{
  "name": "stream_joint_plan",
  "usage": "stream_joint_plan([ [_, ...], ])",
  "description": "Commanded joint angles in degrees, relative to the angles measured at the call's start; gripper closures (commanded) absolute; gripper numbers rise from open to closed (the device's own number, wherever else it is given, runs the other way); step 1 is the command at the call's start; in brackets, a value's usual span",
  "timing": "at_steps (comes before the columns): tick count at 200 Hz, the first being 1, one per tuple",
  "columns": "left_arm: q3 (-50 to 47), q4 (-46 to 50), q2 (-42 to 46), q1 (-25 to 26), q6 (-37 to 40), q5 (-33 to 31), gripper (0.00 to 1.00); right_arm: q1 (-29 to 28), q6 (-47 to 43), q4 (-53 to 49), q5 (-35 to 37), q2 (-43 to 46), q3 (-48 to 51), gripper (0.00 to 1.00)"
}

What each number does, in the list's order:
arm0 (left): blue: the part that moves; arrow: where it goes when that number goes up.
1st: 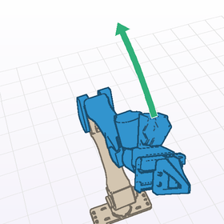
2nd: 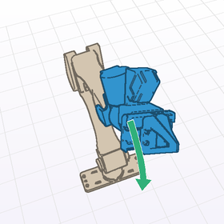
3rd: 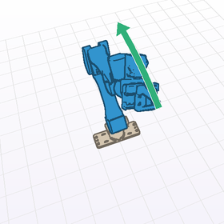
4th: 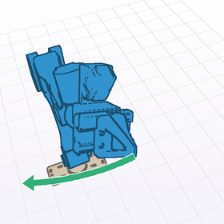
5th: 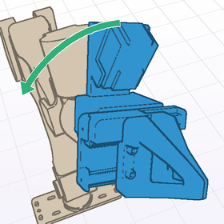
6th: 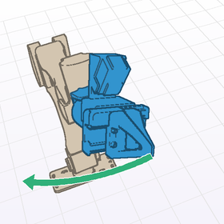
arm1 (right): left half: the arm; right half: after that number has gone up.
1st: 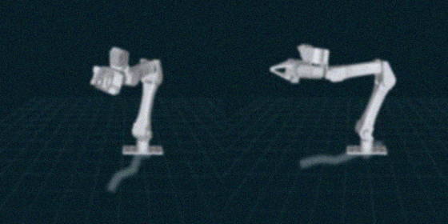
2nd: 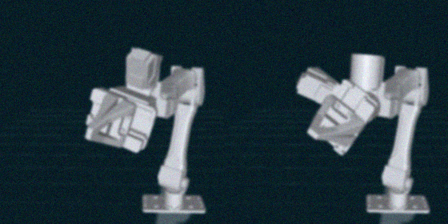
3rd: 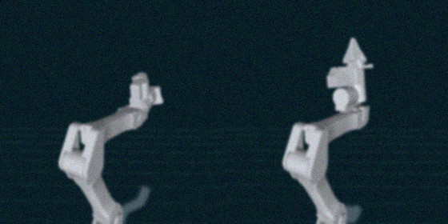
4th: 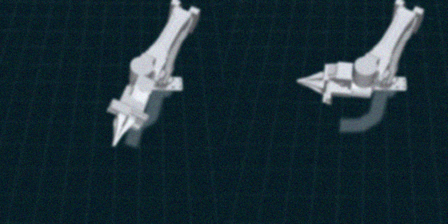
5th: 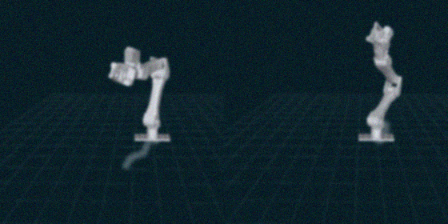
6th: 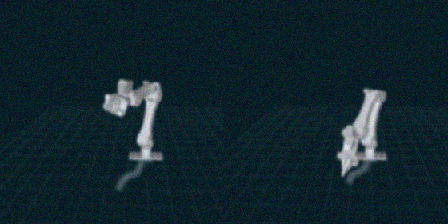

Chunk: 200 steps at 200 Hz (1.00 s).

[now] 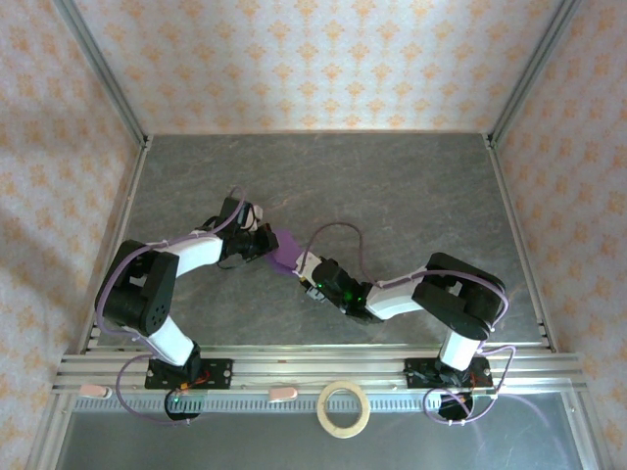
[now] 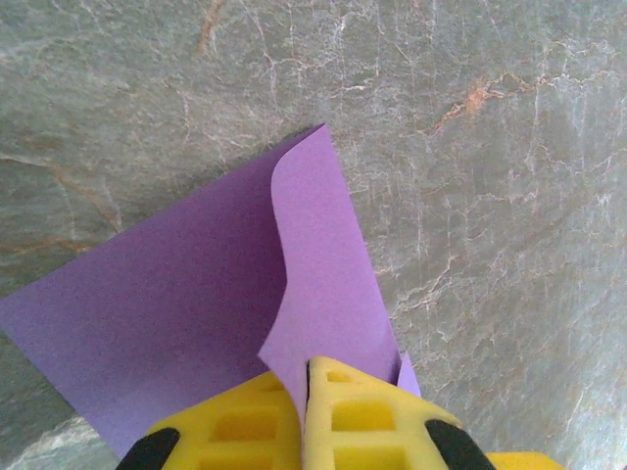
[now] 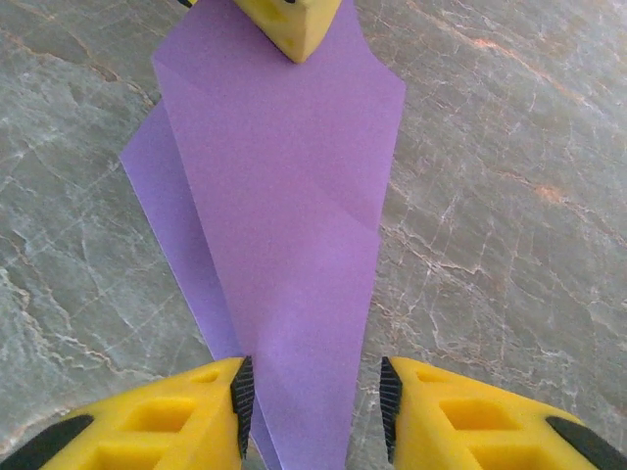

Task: Fold a paper plane with a square sheet of paper (pick it up from the middle)

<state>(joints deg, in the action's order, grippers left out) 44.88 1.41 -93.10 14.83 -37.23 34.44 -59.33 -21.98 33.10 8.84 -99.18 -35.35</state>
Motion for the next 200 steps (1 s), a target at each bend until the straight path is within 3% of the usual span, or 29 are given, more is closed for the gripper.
stream_joint_plan([
  [1, -0.3, -2.0, 0.8, -0.7, -0.9, 2.2, 0.92, -0.4, -3.5, 2.1, 1.9, -0.6, 0.5, 0.59],
  [73, 0.1, -3.1, 1.6, -0.7, -1.9, 4.4, 0.89, -0.4, -5.3, 2.3, 2.7, -1.8, -0.6, 0.59],
  [146, 0.3, -2.9, 1.4, -0.7, -1.9, 4.3, 0.87, -0.7, -6.4, 4.9, 4.6, 1.1, 1.5, 0.52],
  [200, 0.8, -2.2, 1.5, -0.8, -1.4, 4.7, 0.87, -0.7, -7.9, 4.9, 7.3, -1.4, -0.1, 0.57],
])
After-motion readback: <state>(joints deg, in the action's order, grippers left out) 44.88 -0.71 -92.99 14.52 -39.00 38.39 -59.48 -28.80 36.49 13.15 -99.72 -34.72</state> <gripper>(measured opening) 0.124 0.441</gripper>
